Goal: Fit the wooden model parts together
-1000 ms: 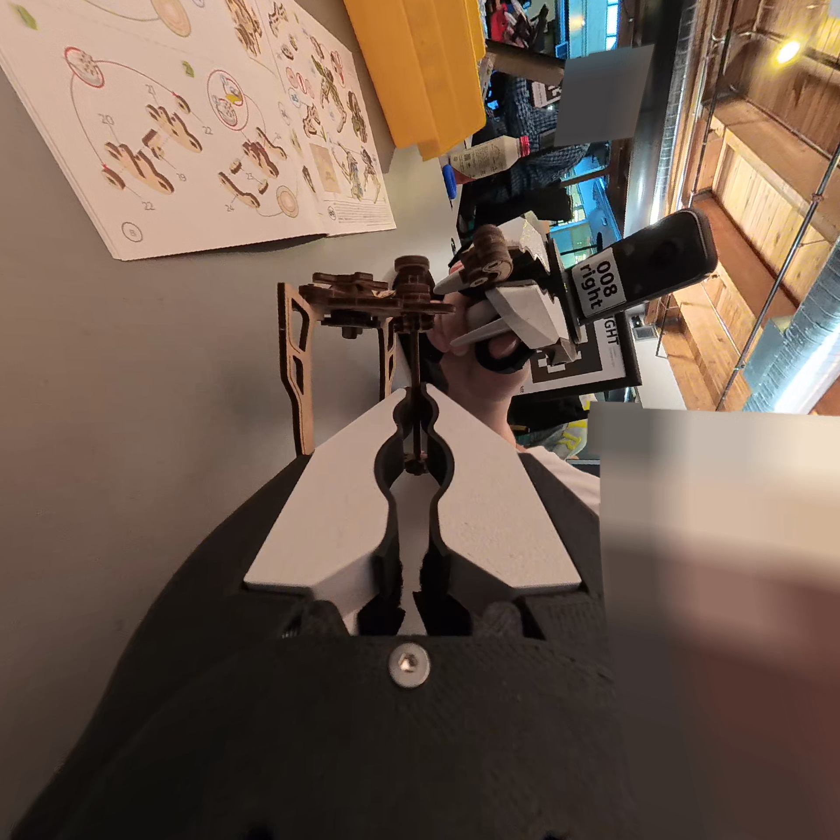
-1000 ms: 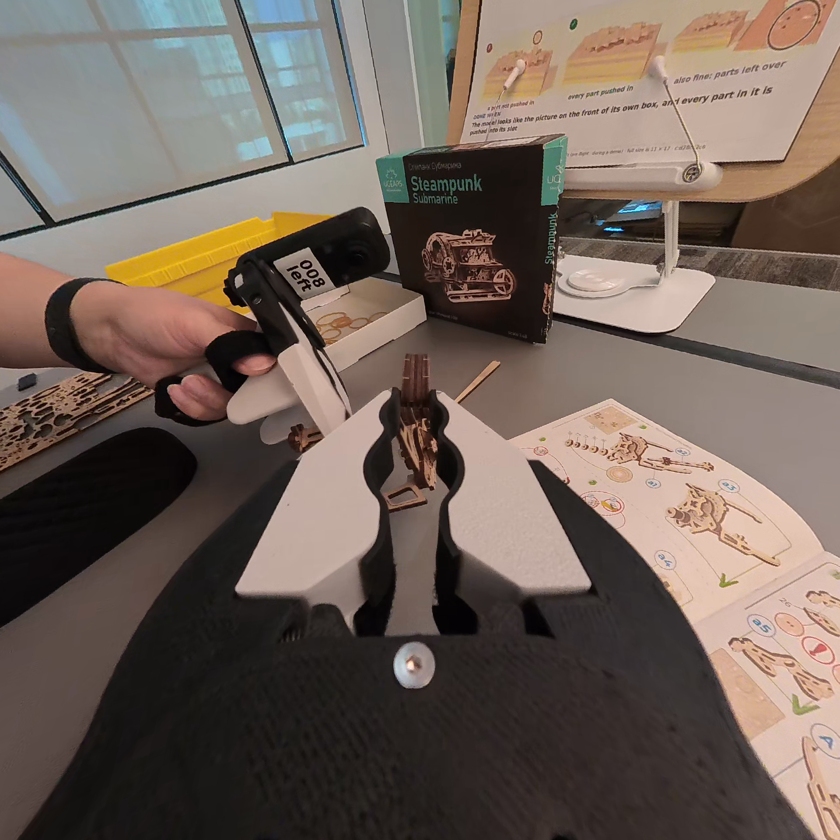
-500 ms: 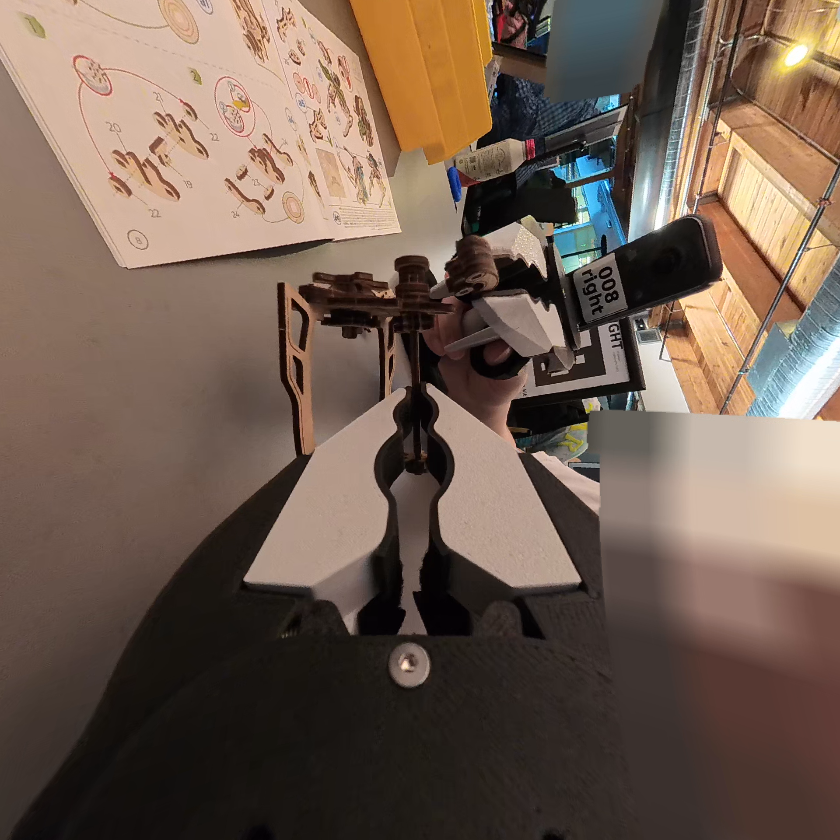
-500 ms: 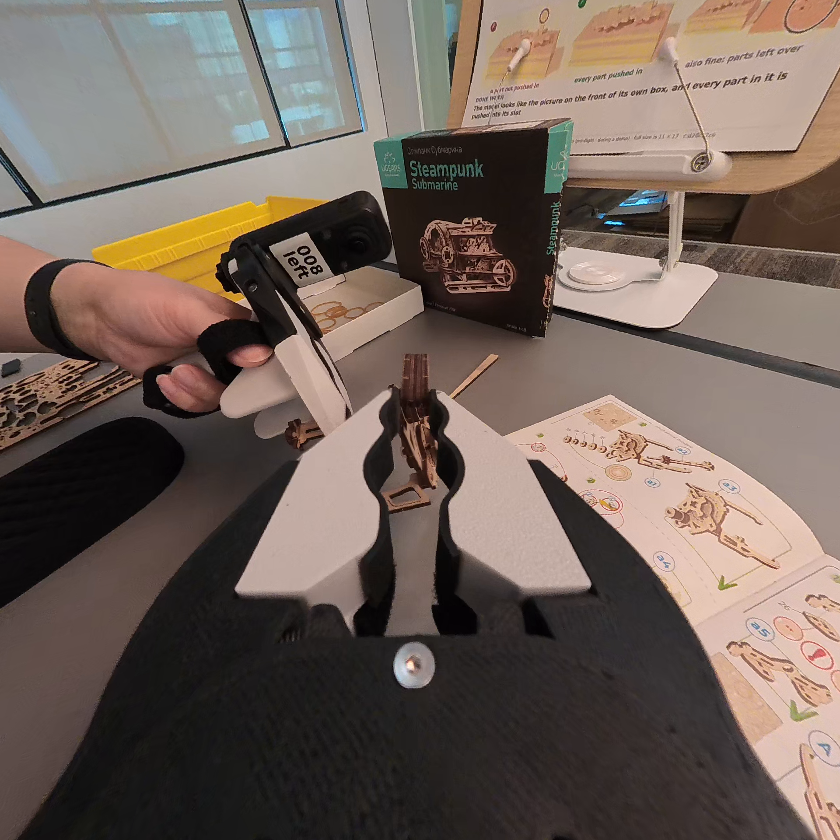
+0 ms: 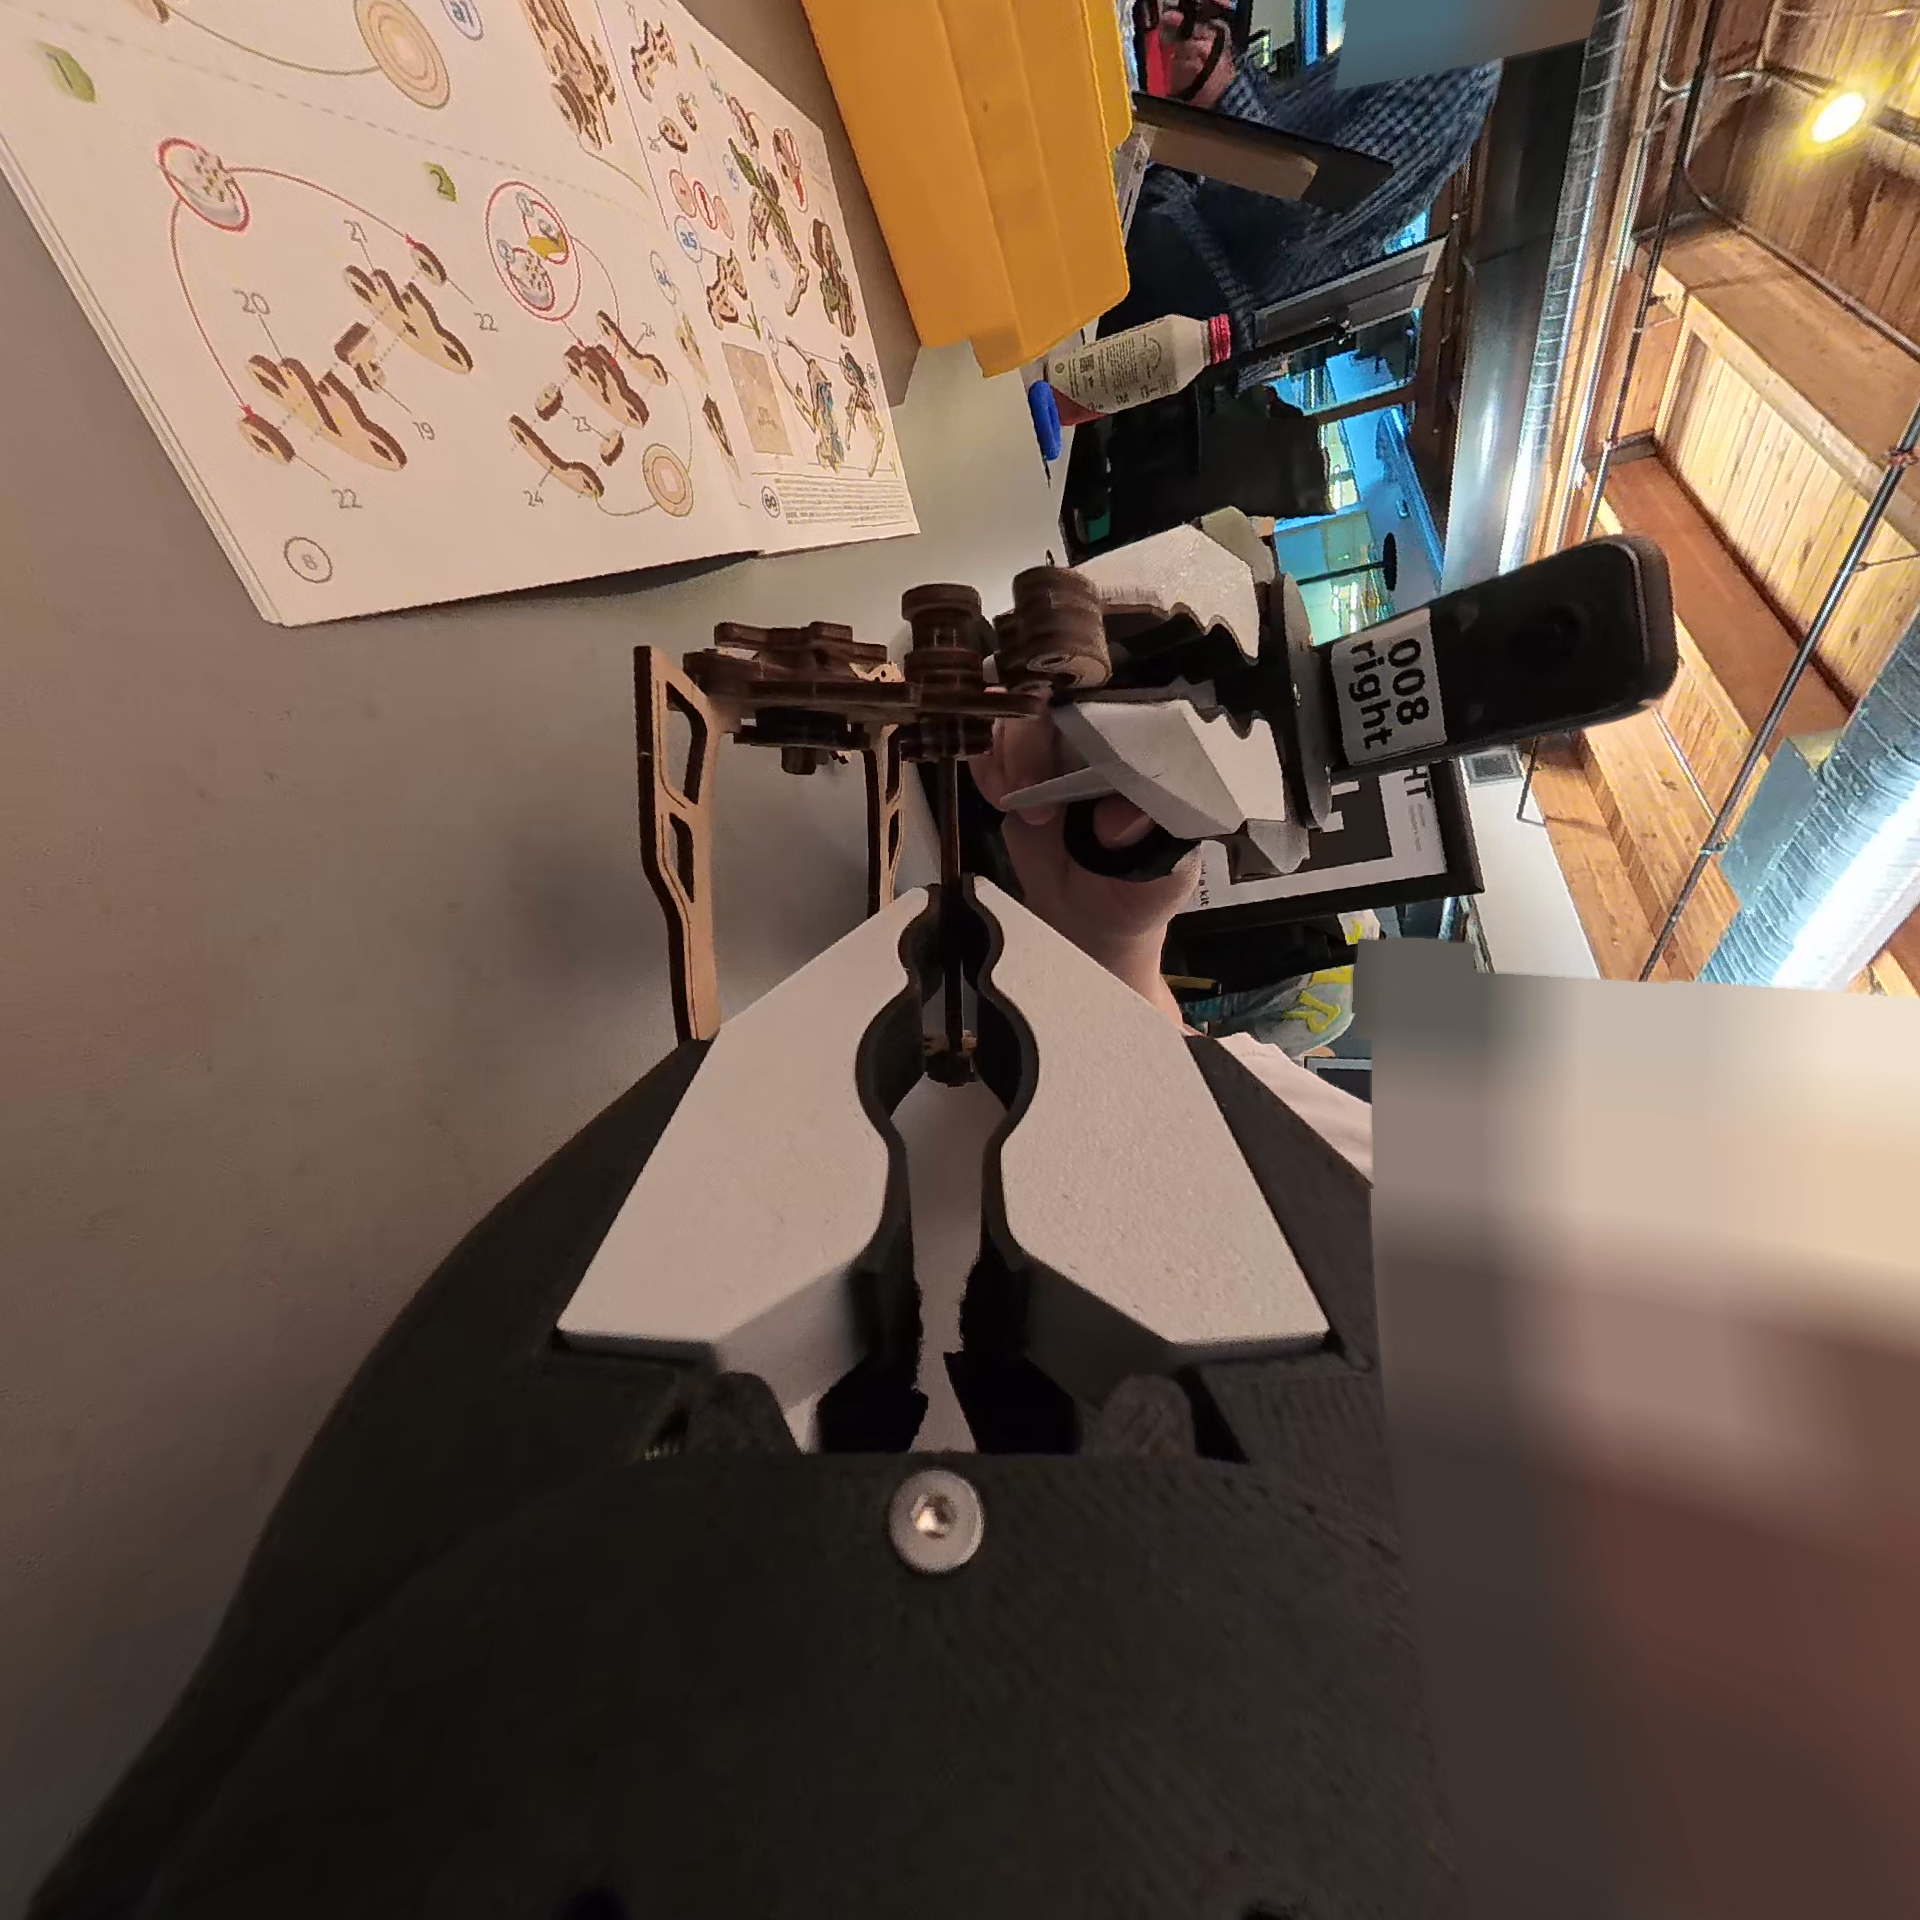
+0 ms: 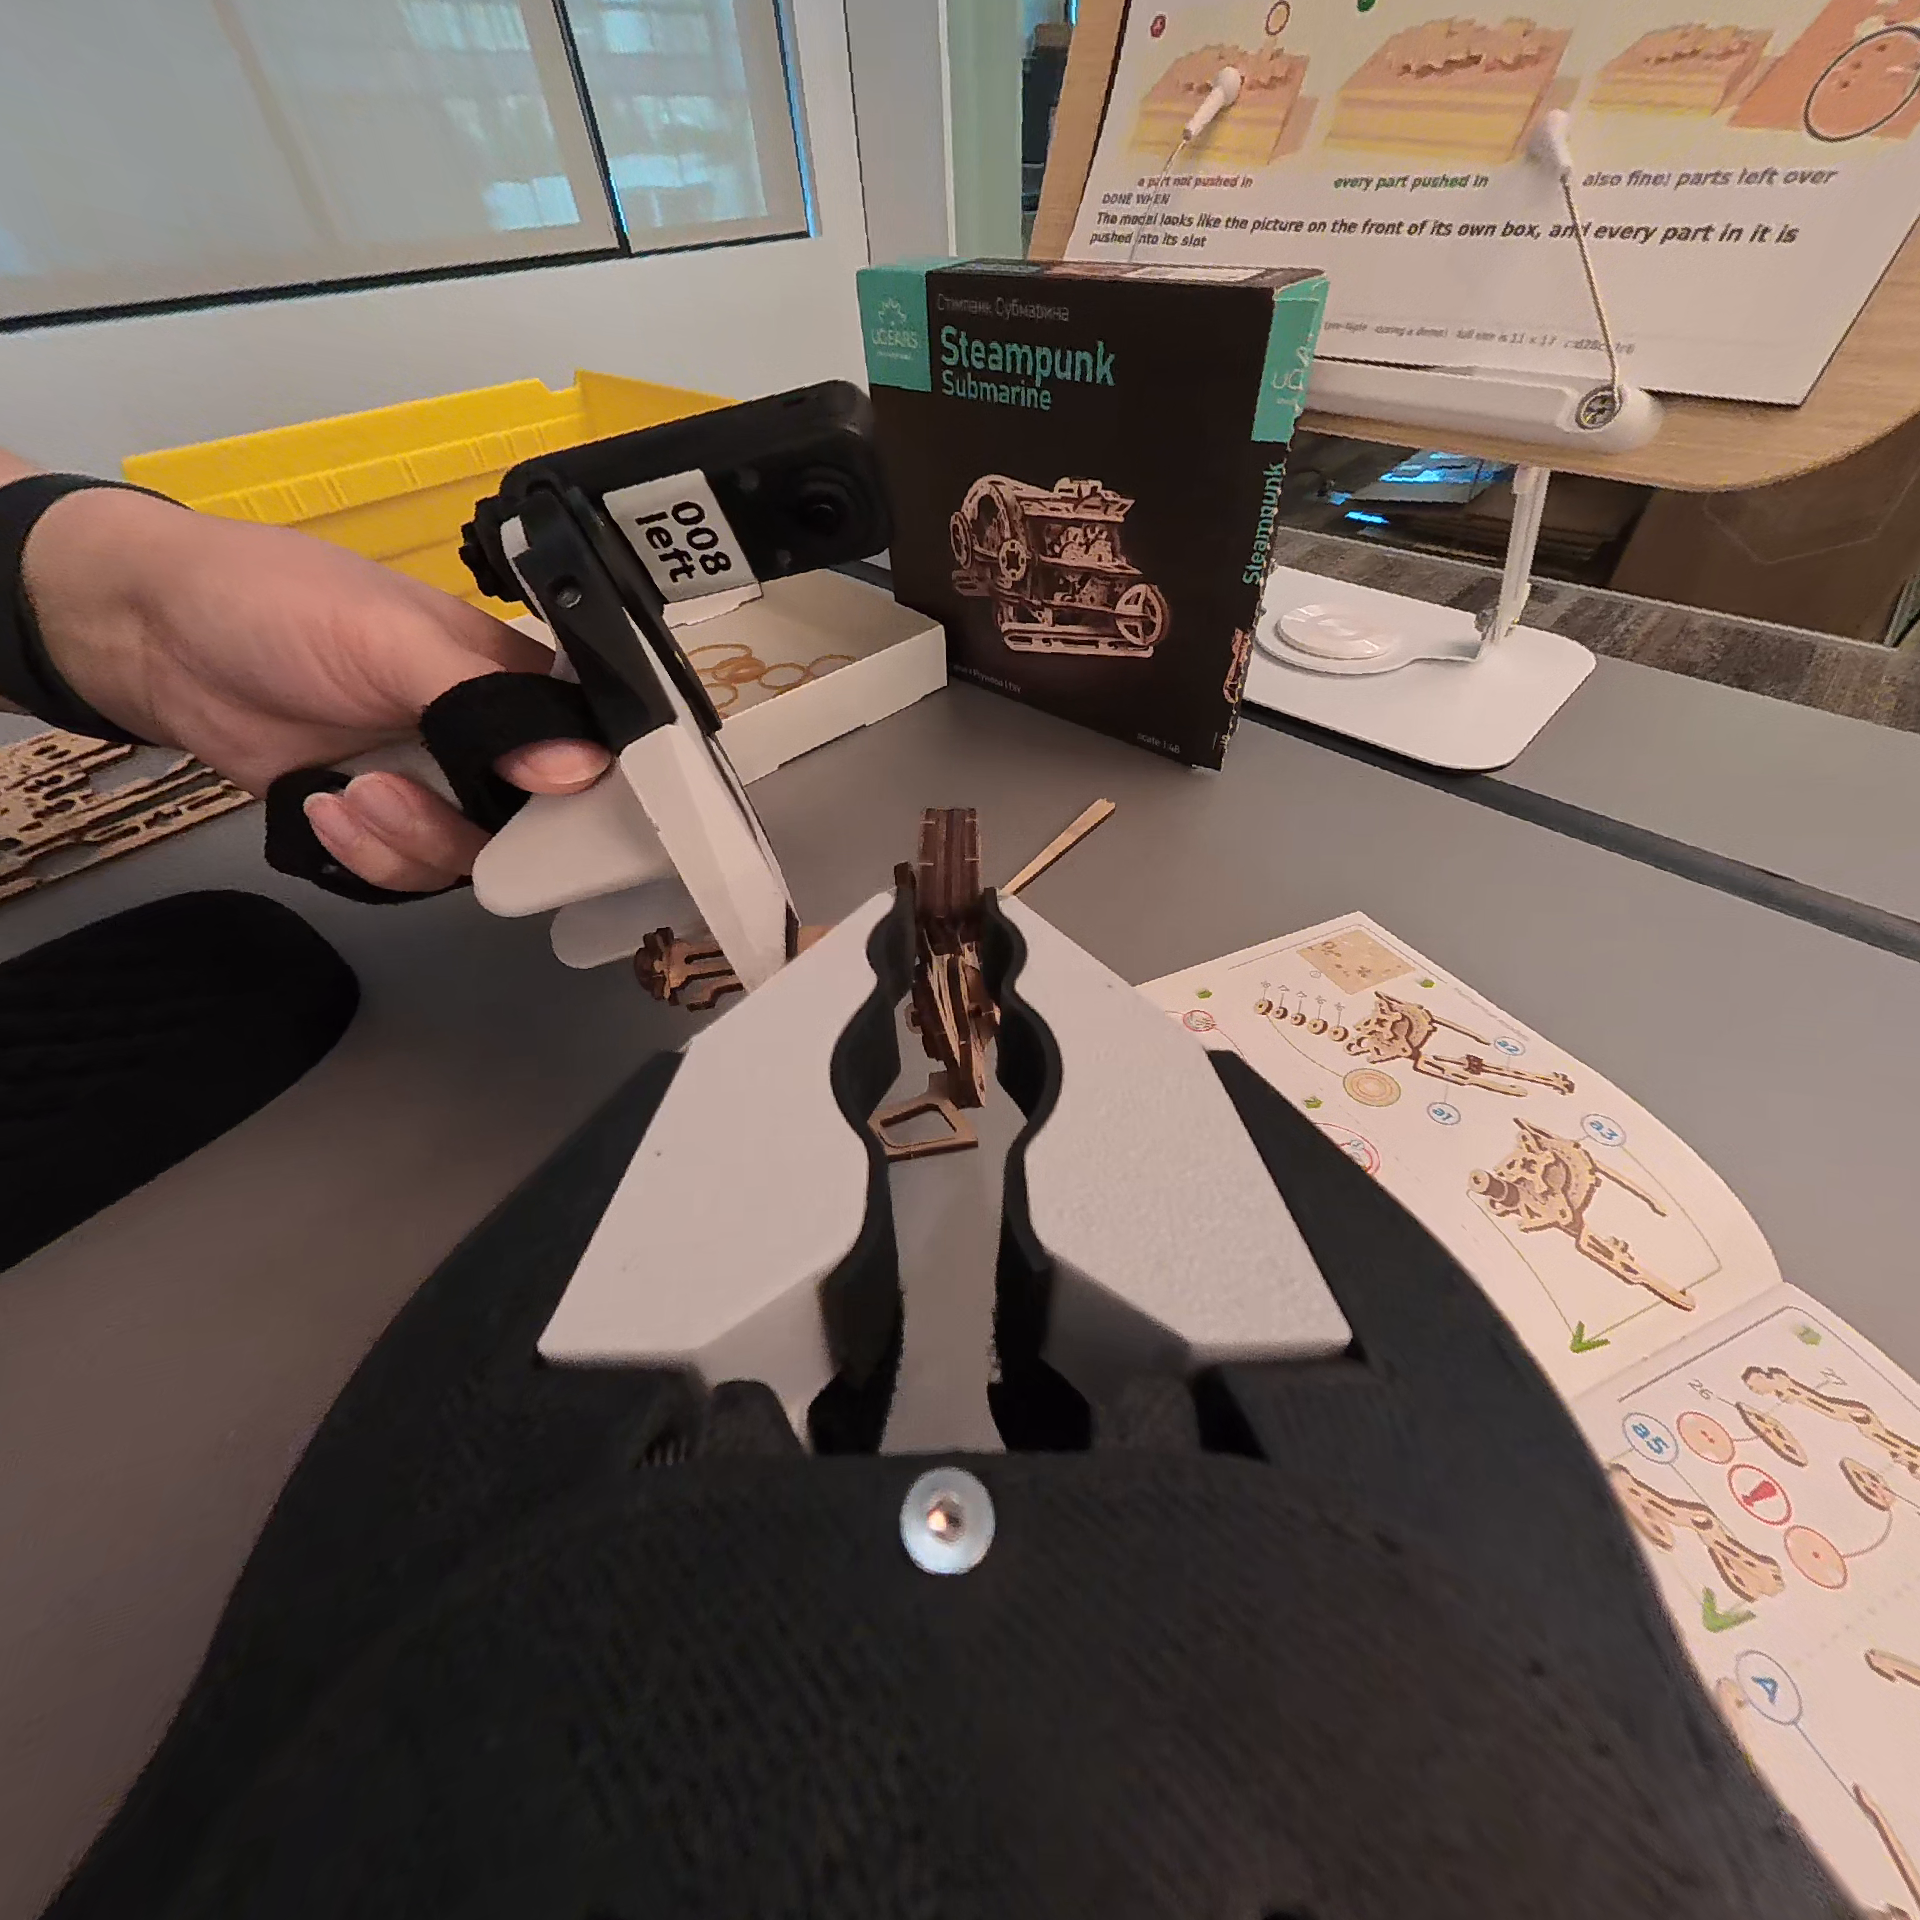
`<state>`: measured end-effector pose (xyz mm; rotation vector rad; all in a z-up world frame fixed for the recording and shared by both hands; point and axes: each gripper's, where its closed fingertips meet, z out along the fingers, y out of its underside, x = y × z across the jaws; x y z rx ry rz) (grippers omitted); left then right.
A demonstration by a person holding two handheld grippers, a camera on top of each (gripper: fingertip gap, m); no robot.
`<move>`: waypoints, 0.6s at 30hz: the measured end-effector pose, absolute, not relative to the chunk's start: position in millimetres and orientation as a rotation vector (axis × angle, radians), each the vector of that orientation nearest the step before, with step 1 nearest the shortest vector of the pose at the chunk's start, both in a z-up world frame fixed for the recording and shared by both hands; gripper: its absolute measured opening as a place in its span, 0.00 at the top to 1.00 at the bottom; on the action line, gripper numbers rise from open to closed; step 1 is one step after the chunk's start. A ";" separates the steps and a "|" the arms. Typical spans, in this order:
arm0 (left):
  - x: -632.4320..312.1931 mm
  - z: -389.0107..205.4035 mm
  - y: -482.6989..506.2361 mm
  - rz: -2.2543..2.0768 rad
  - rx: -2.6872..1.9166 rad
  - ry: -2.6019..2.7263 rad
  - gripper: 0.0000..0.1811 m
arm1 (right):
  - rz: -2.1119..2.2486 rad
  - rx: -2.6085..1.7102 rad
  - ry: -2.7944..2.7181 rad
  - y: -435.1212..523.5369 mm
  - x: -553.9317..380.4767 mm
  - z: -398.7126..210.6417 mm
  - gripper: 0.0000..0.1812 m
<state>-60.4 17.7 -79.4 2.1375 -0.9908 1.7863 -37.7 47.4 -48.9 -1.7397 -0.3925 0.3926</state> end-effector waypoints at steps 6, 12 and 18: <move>-59.8 -79.5 16.7 1.783 2.132 -0.993 1.00 | 0.367 -1.738 -0.412 47.3 -38.2 -49.0 0.94; -60.2 -82.2 15.8 1.778 2.131 -0.988 1.00 | 0.348 -1.742 -0.436 47.3 -40.2 -50.2 0.94; -61.2 -82.6 15.0 1.775 2.129 -0.993 1.00 | 0.323 -1.748 -0.465 47.4 -42.0 -52.1 0.94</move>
